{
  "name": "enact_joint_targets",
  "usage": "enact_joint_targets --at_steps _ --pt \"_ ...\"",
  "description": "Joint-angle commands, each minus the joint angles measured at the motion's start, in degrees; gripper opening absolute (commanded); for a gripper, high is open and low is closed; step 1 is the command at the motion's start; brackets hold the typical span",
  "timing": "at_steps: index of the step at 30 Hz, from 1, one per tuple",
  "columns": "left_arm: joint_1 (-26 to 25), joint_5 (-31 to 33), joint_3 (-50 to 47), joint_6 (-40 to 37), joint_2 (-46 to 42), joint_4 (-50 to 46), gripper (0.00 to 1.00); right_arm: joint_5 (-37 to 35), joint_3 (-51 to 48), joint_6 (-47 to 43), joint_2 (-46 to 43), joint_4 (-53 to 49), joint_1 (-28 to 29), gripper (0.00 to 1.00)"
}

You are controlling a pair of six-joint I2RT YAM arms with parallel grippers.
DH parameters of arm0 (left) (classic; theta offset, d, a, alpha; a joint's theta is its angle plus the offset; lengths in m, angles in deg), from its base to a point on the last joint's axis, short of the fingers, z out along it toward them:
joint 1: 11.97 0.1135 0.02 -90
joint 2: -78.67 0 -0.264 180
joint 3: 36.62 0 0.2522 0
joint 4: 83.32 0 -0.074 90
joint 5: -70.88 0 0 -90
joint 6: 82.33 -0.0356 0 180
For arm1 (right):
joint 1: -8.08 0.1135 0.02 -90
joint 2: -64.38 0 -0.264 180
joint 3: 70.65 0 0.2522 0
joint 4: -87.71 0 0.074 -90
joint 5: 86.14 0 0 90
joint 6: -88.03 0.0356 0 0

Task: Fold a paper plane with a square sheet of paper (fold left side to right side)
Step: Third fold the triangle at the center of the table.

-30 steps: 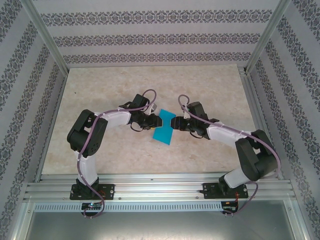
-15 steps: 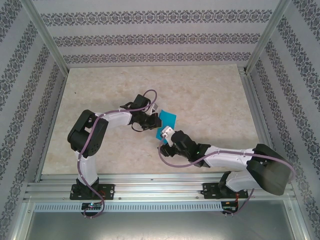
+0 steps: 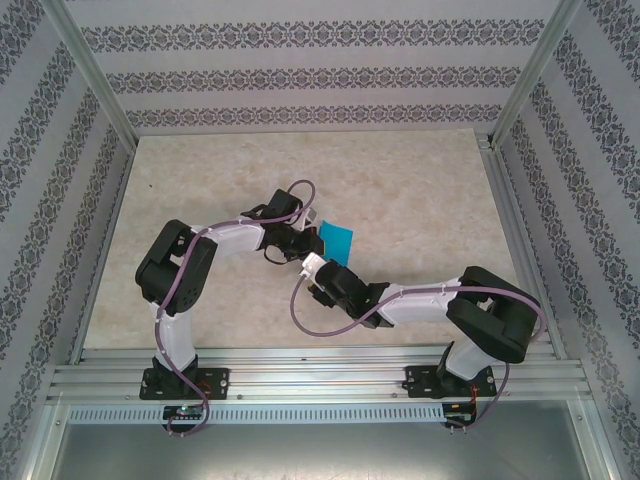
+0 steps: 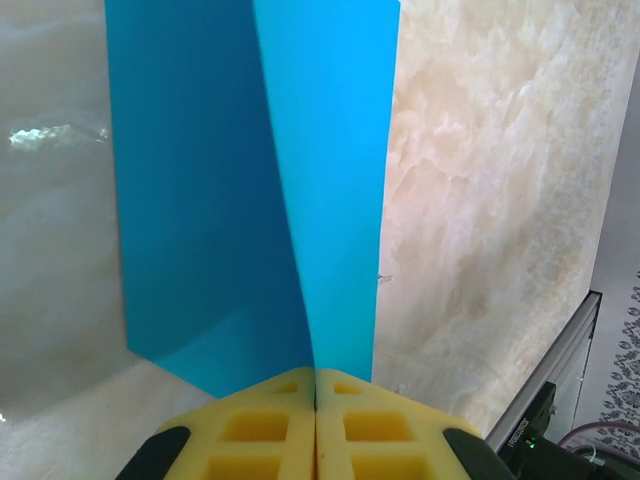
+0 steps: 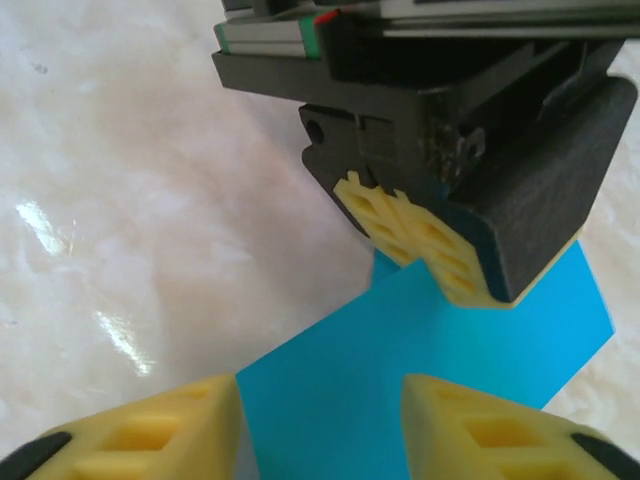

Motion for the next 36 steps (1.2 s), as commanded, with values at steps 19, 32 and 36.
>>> enact_joint_targets --at_steps 19,32,36 --pt "3.12 4.25 0.65 -7.79 -16.40 -11.62 0.54 13.79 -2.03 2.69 -9.28 -6.83 -0.06 0.00" --pt "-3.19 1.91 17.94 -12.62 6.64 -14.69 0.43 17.27 -4.19 7.19 -8.16 -4.06 -3.37 0.00" --pt "-3.46 2.10 20.63 -13.02 12.18 -15.69 0.40 20.54 -4.66 8.78 -7.71 -3.38 -5.39 0.00"
